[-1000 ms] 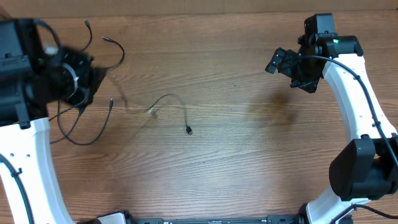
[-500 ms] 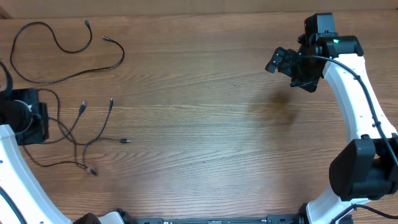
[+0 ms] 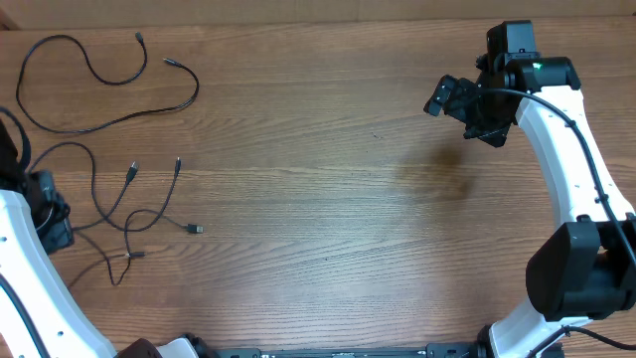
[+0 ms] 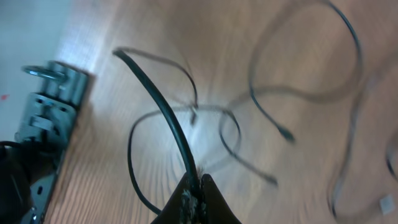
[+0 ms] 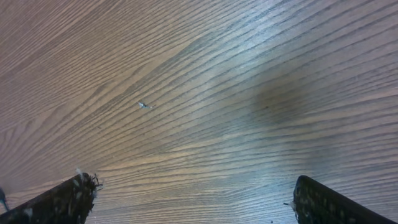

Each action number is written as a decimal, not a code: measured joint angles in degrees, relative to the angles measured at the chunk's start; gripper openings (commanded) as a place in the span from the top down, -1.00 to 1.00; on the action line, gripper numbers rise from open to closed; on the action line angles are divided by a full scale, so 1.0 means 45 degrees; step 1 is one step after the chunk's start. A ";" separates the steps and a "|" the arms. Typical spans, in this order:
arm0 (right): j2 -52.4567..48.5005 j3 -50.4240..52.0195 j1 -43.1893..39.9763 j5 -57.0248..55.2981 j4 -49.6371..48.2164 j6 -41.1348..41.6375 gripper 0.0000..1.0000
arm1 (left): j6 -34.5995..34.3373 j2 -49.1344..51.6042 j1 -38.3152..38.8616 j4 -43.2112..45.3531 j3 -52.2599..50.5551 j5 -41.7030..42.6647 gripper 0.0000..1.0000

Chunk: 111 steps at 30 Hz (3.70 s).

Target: Untangle cables

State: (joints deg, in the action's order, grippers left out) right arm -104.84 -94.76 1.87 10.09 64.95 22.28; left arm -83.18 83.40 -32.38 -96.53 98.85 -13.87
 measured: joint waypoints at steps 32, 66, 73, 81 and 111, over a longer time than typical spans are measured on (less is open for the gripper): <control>0.0000 0.0019 0.0000 0.0000 0.0063 0.0005 -1.00 | 0.7907 0.1933 -0.2550 1.2162 -0.6047 -0.5484 -0.02; 0.0000 0.0083 0.0000 0.0039 -0.0199 0.0005 -1.00 | 1.2376 0.2341 -0.0894 0.7499 -0.7631 0.3560 -0.53; 0.0000 0.0083 0.0000 0.0049 -0.0204 0.0005 -1.00 | 1.2366 0.2341 -0.0894 0.7499 -0.7650 0.2506 -0.55; 0.0000 0.0083 0.0000 0.0058 -0.0204 0.0005 -1.00 | 1.2614 0.2341 -0.0894 0.7339 -0.7650 0.2016 -0.63; 0.2623 0.0107 0.0146 0.0418 0.2089 0.0024 -0.96 | 1.6160 -0.5727 0.6285 0.8374 -0.7048 0.8369 -0.99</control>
State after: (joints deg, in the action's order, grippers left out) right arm -93.03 -94.28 2.52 11.97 74.35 22.39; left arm -10.46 57.63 -4.10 -58.85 67.13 23.79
